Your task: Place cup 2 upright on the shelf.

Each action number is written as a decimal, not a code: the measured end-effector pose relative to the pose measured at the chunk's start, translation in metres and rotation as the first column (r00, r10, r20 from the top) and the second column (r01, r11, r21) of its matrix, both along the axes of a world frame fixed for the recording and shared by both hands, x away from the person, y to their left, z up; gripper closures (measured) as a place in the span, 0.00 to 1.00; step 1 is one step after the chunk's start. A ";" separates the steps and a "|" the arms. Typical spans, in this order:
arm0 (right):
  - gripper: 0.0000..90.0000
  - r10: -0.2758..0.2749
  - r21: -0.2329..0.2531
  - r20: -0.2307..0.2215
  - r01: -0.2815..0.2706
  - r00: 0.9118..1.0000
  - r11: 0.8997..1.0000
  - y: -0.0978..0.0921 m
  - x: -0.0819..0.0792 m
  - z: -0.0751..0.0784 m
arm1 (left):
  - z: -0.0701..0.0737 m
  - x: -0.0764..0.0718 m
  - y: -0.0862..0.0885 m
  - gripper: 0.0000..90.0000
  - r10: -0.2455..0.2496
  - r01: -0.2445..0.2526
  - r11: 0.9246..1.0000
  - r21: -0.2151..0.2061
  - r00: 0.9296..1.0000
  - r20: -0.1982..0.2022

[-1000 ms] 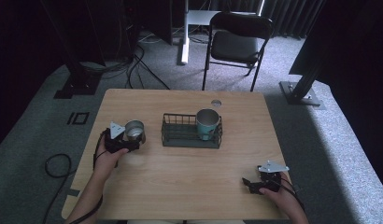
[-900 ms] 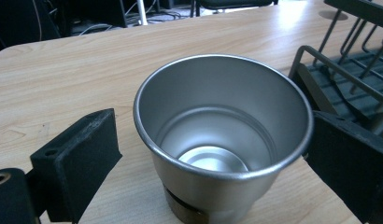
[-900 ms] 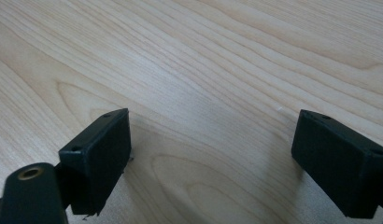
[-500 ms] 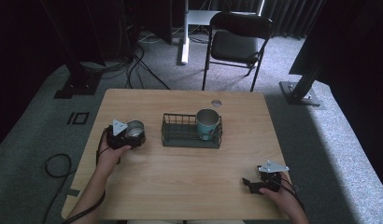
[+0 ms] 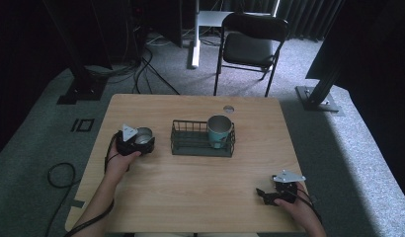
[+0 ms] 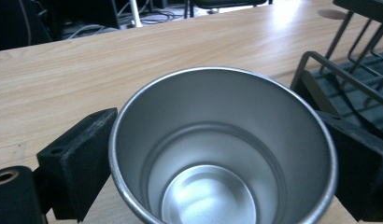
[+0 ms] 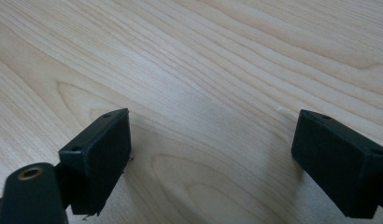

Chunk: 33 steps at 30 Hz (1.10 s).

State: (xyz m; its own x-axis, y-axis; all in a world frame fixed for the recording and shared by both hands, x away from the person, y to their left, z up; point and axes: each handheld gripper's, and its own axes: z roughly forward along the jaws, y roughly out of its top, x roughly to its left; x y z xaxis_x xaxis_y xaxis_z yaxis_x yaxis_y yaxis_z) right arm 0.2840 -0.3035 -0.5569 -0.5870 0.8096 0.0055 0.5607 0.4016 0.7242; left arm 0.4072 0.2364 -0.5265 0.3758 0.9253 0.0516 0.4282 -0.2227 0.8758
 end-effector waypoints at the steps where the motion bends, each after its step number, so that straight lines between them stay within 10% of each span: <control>1: 0.13 0.000 0.000 0.000 0.000 1.000 1.000 0.000 0.000 0.000 | 0.000 0.000 0.000 0.15 -0.003 0.003 1.000 0.000 1.000 -0.001; 33: 0.13 0.000 0.000 0.000 0.000 1.000 1.000 0.000 0.000 0.000 | 0.064 -0.001 -0.013 0.15 -0.079 0.084 0.991 -0.102 0.995 0.053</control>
